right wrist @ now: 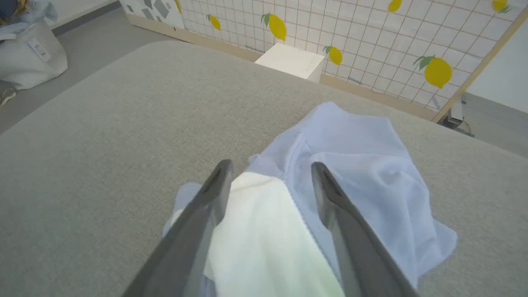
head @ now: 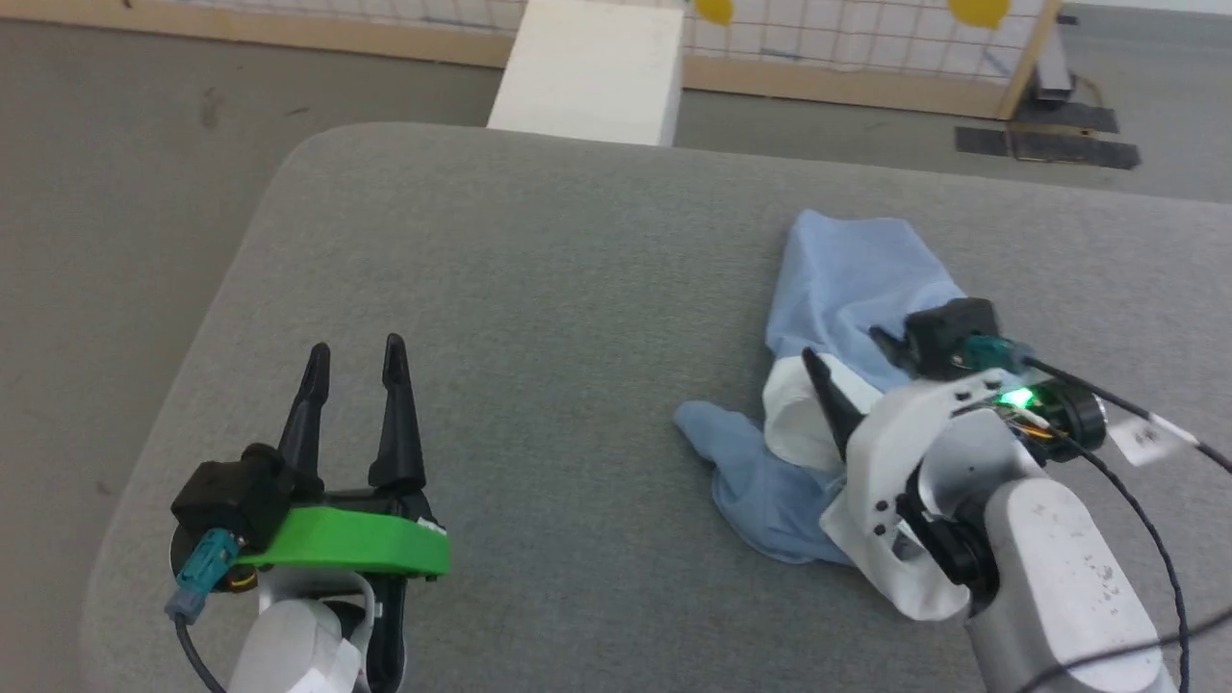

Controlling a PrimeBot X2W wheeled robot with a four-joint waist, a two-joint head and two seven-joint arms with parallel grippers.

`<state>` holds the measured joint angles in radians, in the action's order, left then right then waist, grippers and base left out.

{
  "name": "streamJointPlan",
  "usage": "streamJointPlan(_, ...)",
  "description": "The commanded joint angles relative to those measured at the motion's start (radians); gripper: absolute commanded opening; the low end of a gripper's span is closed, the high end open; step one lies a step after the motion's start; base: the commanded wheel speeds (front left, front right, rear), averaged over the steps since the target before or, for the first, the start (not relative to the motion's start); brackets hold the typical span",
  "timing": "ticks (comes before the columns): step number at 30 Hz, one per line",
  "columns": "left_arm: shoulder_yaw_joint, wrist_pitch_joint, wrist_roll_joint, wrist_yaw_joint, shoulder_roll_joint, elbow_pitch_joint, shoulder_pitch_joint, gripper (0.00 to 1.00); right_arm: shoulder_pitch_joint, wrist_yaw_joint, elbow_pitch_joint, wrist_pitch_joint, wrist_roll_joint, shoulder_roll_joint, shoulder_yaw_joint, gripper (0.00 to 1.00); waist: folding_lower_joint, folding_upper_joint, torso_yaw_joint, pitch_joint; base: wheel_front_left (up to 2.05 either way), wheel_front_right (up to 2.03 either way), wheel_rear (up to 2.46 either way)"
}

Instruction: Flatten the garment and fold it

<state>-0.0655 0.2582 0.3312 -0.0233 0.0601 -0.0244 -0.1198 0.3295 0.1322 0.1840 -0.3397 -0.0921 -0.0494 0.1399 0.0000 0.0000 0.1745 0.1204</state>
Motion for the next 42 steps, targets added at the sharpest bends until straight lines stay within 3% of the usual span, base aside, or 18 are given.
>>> streamJointPlan(1, 0.006, 0.003, -0.012, -0.011, -0.006, 0.001, 0.012, 1.00, 0.020, -0.002, 0.015, -0.065, 0.000, -0.001, 0.013, 1.00, 0.0000, 0.0000, 0.055, 0.036, 0.00, 0.00, 0.00)
streamJointPlan(3, 0.011, 0.003, -0.010, -0.021, -0.009, -0.003, 0.009, 1.00, 0.041, -0.002, 0.038, -0.229, 0.020, -0.001, 0.044, 1.00, 0.0000, 0.0000, 0.067, 0.042, 0.00, 0.00, 0.00)
streamJointPlan(7, 0.000, 0.003, 0.016, -0.013, -0.009, -0.003, 0.006, 1.00, 0.043, -0.002, 0.048, -0.403, 0.098, -0.007, 0.066, 1.00, 0.0000, 0.0000, 0.070, 0.046, 0.00, 0.00, 0.00)
streamJointPlan(8, -0.003, 0.003, 0.020, -0.013, -0.010, -0.004, 0.006, 1.00, 0.041, -0.002, 0.048, -0.431, 0.110, -0.009, 0.066, 0.47, 0.0000, 0.0000, 0.069, 0.046, 0.00, 0.00, 0.00)
streamJointPlan(10, -0.010, 0.003, 0.025, -0.012, -0.010, -0.007, 0.006, 1.00, 0.037, -0.002, 0.039, -0.469, 0.122, -0.018, 0.071, 0.00, 0.0000, 0.0000, 0.065, 0.046, 0.00, 0.00, 0.00)
streamJointPlan(13, -0.012, 0.004, 0.027, -0.010, -0.010, -0.010, 0.006, 1.00, 0.030, -0.002, 0.007, -0.480, 0.112, -0.024, 0.063, 0.00, 0.0000, 0.0000, 0.048, 0.042, 0.00, 0.00, 0.00)
streamJointPlan(17, -0.008, 0.004, 0.024, -0.013, -0.010, -0.017, 0.008, 1.00, 0.025, -0.002, -0.063, -0.390, 0.100, -0.021, -0.011, 0.00, 0.0000, 0.0000, 0.017, 0.028, 0.00, 0.00, 0.00)
streamJointPlan(21, -0.004, 0.004, 0.017, -0.017, -0.010, -0.020, 0.014, 1.00, -0.024, -0.002, -0.148, -0.275, 0.094, -0.007, -0.175, 0.00, 0.0000, 0.0000, -0.020, 0.005, 0.00, 0.00, 0.00)
streamJointPlan(25, -0.003, 0.004, 0.006, -0.024, -0.010, -0.024, 0.023, 1.00, -0.117, -0.002, -0.218, -0.191, 0.063, -0.002, -0.406, 0.00, 0.0000, 0.0000, -0.057, -0.013, 0.00, 0.00, 0.00)
streamJointPlan(29, -0.001, 0.004, -0.001, -0.031, -0.010, -0.027, 0.033, 1.00, -0.227, -0.002, -0.196, -0.156, -0.004, -0.001, -0.619, 0.00, 0.0000, 0.0000, -0.097, -0.027, 0.00, 0.00, 0.00)
streamJointPlan(33, -0.004, 0.004, -0.010, -0.039, -0.010, -0.034, 0.039, 1.00, -0.328, -0.002, -0.114, -0.191, -0.041, -0.001, -0.683, 0.00, 0.0000, 0.0000, -0.137, -0.028, 0.00, 0.00, 0.00)
streamJointPlan(34, -0.005, 0.004, -0.013, -0.042, -0.010, -0.037, 0.040, 1.00, -0.347, -0.002, -0.102, -0.195, -0.048, -0.001, -0.678, 0.31, 0.0000, 0.0000, -0.148, -0.029, 0.00, 0.00, 0.00)
streamJointPlan(35, -0.007, 0.004, -0.015, -0.045, -0.010, -0.039, 0.041, 1.00, -0.357, -0.002, -0.100, -0.187, -0.053, -0.001, -0.676, 0.91, 0.0000, 0.0000, -0.156, -0.028, 0.00, 0.00, 0.00)
streamJointPlan(36, -0.010, 0.004, -0.018, -0.047, -0.010, -0.042, 0.042, 1.00, -0.364, -0.002, -0.101, -0.169, -0.057, -0.001, -0.676, 1.00, 0.0000, 0.0000, -0.167, -0.028, 0.00, 0.00, 0.00)
streamJointPlan(42, -0.103, 0.004, -0.021, -0.073, -0.010, -0.089, 0.038, 1.00, -0.375, -0.002, -0.165, 0.029, -0.039, -0.001, -0.605, 1.00, 0.0000, 0.0000, -0.200, -0.031, 0.00, 0.00, 0.00)
